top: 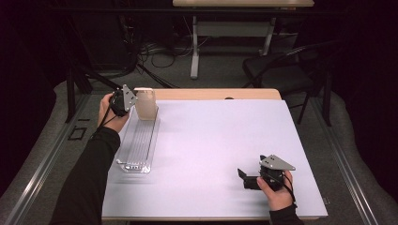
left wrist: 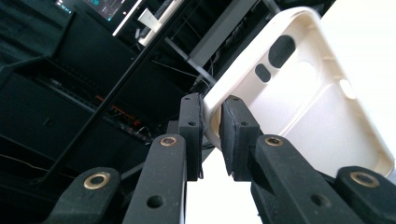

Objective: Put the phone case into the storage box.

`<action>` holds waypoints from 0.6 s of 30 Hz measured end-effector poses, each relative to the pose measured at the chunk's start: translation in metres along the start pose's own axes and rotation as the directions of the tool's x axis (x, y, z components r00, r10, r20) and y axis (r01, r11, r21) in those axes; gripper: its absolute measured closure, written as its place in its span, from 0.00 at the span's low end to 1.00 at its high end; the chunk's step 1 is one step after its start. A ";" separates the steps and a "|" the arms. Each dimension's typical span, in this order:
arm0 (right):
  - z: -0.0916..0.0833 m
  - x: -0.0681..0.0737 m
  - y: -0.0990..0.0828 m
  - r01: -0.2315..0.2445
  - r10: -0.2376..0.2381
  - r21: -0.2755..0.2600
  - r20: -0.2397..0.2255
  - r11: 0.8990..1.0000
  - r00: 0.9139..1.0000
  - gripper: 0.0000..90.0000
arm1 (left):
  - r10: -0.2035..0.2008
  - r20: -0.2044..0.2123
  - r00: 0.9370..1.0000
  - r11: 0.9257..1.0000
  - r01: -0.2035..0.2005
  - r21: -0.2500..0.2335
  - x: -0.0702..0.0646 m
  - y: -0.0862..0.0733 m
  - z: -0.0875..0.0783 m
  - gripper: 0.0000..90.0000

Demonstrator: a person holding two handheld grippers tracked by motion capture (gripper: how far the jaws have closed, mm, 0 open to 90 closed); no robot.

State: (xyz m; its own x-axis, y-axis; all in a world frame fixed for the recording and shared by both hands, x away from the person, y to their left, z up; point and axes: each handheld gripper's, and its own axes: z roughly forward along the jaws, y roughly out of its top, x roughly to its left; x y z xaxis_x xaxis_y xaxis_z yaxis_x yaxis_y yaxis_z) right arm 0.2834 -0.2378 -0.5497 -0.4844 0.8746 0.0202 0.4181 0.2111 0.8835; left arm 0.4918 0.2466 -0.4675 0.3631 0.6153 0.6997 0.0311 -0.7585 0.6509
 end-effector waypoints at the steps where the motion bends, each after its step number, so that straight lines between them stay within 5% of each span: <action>1: 0.000 0.000 0.000 -0.002 0.002 0.002 -0.001 1.000 1.000 0.00 | 0.006 0.003 1.000 1.000 -0.006 0.004 0.000 -0.001 0.000 0.89; 18: 0.000 0.001 0.000 -0.002 0.002 0.003 -0.005 1.000 1.000 0.00 | -0.031 0.001 1.000 0.999 0.031 0.034 0.004 -0.002 0.003 0.87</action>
State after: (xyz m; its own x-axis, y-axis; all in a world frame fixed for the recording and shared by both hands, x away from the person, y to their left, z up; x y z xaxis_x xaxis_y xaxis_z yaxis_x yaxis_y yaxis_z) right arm 0.2833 -0.2373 -0.5501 -0.4874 0.8728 0.0242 0.4212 0.2108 0.8821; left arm 0.4958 0.2505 -0.4669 0.3626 0.6383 0.6791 0.0735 -0.7460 0.6619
